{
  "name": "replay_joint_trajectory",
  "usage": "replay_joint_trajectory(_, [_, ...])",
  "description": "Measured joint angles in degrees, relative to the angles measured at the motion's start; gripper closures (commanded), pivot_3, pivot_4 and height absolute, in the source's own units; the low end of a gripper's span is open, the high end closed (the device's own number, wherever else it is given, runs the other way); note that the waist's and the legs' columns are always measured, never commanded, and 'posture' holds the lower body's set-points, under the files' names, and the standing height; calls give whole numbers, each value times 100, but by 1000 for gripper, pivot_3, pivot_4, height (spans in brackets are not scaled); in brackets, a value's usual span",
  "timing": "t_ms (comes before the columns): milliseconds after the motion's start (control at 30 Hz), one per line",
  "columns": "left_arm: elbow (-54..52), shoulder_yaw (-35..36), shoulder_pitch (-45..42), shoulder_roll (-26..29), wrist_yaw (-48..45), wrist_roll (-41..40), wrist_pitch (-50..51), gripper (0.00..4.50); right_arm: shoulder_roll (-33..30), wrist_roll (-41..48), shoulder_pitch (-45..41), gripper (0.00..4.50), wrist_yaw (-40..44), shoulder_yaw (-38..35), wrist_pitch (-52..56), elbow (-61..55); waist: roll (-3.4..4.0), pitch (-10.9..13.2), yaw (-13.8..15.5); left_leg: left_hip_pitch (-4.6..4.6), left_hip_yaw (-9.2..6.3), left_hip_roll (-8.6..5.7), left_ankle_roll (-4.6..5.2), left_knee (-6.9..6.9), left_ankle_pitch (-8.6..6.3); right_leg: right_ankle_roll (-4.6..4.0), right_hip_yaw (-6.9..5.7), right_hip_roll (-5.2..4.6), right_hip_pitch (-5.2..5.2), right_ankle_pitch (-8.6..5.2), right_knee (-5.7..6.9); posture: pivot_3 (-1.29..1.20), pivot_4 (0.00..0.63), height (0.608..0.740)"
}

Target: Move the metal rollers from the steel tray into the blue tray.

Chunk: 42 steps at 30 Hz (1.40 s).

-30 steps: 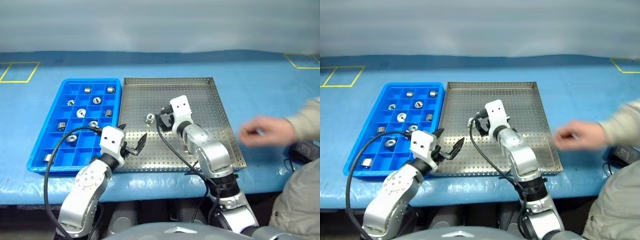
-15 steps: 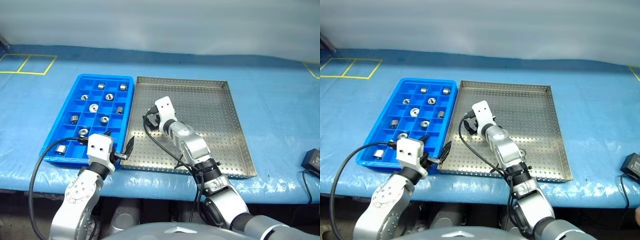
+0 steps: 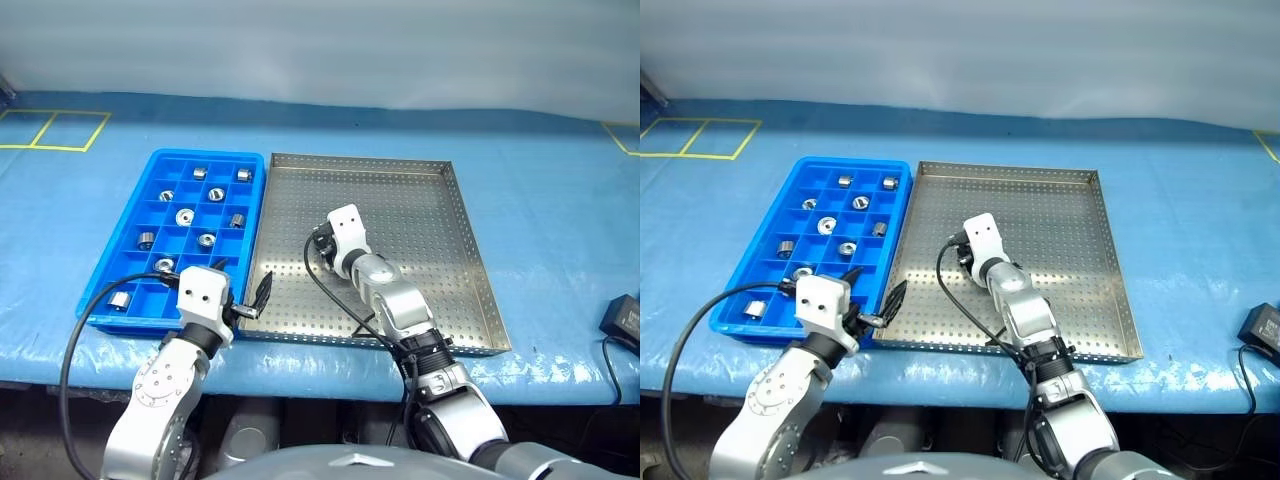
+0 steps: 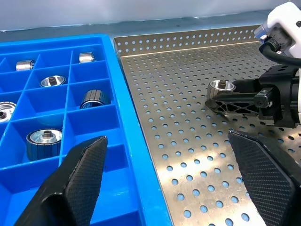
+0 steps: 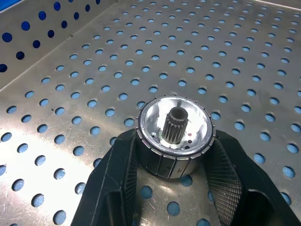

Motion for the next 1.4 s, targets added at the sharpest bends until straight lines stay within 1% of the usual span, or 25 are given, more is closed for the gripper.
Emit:
replay_joint_trajectory(133, [0,59,40,-251,303,128,-127,0,8,34,-8,2784,285,229,204,-589,0,0,4,0,-2,3,0,-1,0,0,-1,0,0,0,-2,360,150,740])
replay_joint_trajectory(233, [-12,271,84,-497,623,237,-280,0,39,103,-115,2784,539,462,381,-1039,0,0,14,0,-7,3,0,-2,0,-1,-9,1,1,-1,-2,391,150,740])
replay_joint_trajectory(400, [-223,595,434,-584,860,281,-372,0,200,220,-471,2784,875,867,716,-1470,-1,0,121,-2,-13,2,0,-3,-1,-5,-24,3,1,-3,-3,445,150,740])
replay_joint_trajectory(567, [-543,793,1017,-671,971,285,-404,0,485,314,-530,2784,1108,1342,887,-1493,-1,0,318,-6,-17,3,0,-5,-1,-5,-29,0,0,-5,-9,484,150,740])
replay_joint_trajectory(767, [-667,663,1188,-769,1003,340,-412,0,583,338,-351,2784,1216,1731,945,-1489,-3,-1,633,-7,-23,-1,0,-2,-1,23,-37,-2,4,-21,-10,485,150,740])
replay_joint_trajectory(900, [-678,457,1188,-725,914,371,-401,0,504,320,-281,2784,1223,1752,946,-1417,-3,-1,770,-6,-22,-4,-1,-2,-1,23,-39,4,3,-22,-10,470,150,740])
replay_joint_trajectory(1100, [-678,390,1161,-554,702,338,-336,0,302,284,-214,2784,1118,1503,1057,-1373,-2,-1,821,-7,-23,-5,-1,-5,-1,15,-42,16,0,-27,-9,434,150,740])
replay_joint_trajectory(1133, [-678,358,1146,-548,679,316,-333,0,271,279,-185,2051,1108,1485,1083,-1379,-2,-1,823,-8,-23,-4,0,-6,-1,14,-42,16,0,-27,-9,429,150,740])
replay_joint_trajectory(1200, [-677,333,1121,-533,619,287,-328,0,263,277,-133,1533,1086,1486,1087,-1439,-2,-1,818,-7,-23,-4,0,-7,-2,13,-43,16,0,-28,-9,429,150,740])
replay_joint_trajectory(1300, [-677,298,1041,-520,582,265,-326,0,250,274,-97,488,1053,1483,1105,-1494,-2,-1,815,-6,-24,-5,0,-6,-1,13,-43,15,1,-28,-9,409,150,740])
replay_joint_trajectory(1333, [-676,293,1017,-513,575,265,-322,0,250,277,-62,191,1040,1473,1134,-1548,-2,-1,809,-6,-23,-5,0,-5,-1,13,-43,15,1,-28,-9,391,150,740])
replay_joint_trajectory(1367, [-675,290,993,-497,565,265,-319,0,248,283,-27,9,1027,1459,1175,-1614,-2,-1,801,-6,-23,-4,0,-5,-1,13,-43,14,2,-28,-9,388,150,740])
replay_joint_trajectory(1400, [-673,287,966,-484,548,263,-314,0,243,291,-8,9,1017,1440,1209,-1655,-2,-1,788,-6,-23,-5,0,-4,-1,13,-43,14,2,-28,-9,366,150,740])
